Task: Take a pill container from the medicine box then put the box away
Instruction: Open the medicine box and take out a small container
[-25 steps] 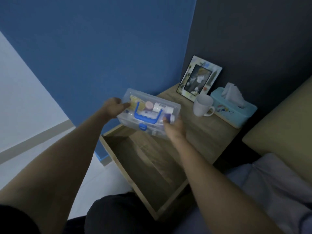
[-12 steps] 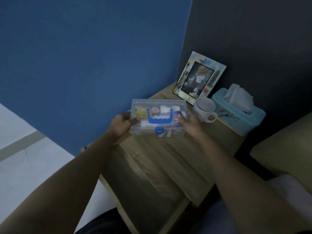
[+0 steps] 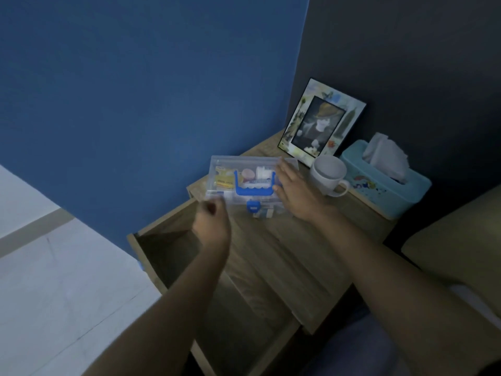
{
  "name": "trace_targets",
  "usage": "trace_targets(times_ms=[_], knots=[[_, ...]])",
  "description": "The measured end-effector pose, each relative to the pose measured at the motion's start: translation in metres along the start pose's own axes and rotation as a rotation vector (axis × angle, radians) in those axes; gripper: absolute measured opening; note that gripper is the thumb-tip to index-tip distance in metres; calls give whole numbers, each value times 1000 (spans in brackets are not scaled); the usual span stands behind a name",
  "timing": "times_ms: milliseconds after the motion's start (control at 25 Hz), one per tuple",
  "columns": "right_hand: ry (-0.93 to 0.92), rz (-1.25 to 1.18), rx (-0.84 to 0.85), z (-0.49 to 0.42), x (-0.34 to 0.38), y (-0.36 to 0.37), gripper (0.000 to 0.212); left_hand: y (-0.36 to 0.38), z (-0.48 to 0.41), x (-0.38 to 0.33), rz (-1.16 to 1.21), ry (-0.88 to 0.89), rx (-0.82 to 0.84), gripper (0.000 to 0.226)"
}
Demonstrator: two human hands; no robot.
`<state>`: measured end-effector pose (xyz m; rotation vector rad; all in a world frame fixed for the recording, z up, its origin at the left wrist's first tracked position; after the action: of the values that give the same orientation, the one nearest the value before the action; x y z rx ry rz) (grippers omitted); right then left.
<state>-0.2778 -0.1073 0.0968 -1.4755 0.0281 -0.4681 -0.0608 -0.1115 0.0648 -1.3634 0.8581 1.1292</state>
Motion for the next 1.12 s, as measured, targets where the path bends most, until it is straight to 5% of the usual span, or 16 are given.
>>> trace_targets(times_ms=[120, 280, 680, 960, 1120], knots=[[-50, 110, 133, 1, -4, 23, 59, 60, 33, 18, 162, -163, 271, 35], [-20, 128, 96, -1, -4, 28, 58, 74, 31, 29, 324, -268, 148, 46], [-23, 113, 54, -1, -5, 28, 58, 76, 32, 34, 603, -289, 34, 7], [-7, 121, 61, -1, -4, 27, 58, 80, 27, 35, 523, -367, 105, 12], [-8, 112, 59, 0, -5, 29, 57, 79, 24, 33, 600, -244, 176, 15]])
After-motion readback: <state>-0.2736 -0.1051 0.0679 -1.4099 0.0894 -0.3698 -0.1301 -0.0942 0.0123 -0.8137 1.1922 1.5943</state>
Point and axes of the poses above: each hand's wrist, its own z-axis away from the middle knuckle, its own y-axis out of the palm, x = y × z, the point moved 9 cm from there along -z, towards the middle knuckle, and after that the axes turned 14 degrees about y, right-handed, at the moved point
